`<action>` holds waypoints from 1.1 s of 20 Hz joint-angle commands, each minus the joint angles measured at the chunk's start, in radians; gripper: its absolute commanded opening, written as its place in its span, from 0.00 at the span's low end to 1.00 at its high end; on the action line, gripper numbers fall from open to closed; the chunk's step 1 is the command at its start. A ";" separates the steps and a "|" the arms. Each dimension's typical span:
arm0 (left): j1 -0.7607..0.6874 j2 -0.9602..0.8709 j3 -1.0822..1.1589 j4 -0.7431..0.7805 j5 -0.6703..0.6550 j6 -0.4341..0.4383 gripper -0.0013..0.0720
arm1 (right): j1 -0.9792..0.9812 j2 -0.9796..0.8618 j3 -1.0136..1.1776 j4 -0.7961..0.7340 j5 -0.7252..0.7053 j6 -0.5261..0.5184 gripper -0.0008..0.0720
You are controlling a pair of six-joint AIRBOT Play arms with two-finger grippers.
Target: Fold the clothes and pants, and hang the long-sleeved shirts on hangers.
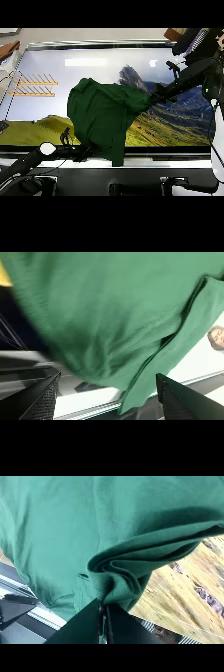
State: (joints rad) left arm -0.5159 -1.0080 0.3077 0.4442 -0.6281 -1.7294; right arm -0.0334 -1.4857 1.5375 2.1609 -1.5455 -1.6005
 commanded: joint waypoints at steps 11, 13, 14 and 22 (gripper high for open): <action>0.006 -0.098 0.152 -0.078 -0.123 0.231 0.04 | 0.000 0.066 0.000 0.036 0.034 -0.018 0.05; 0.127 -0.059 0.258 -0.043 -0.179 0.250 0.04 | 0.000 0.144 0.003 0.104 0.109 -0.067 0.05; 0.213 -0.034 0.344 -0.004 -0.222 0.249 0.04 | 0.000 0.198 0.015 0.133 0.154 -0.084 0.05; 0.823 0.137 1.364 0.274 -0.517 0.259 0.04 | 0.000 0.691 0.282 0.114 0.422 -0.011 0.05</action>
State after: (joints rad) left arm 0.1169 -0.9241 1.3407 0.6281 -1.0618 -1.4689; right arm -0.0334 -0.9577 1.7382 2.2902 -1.2407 -1.6646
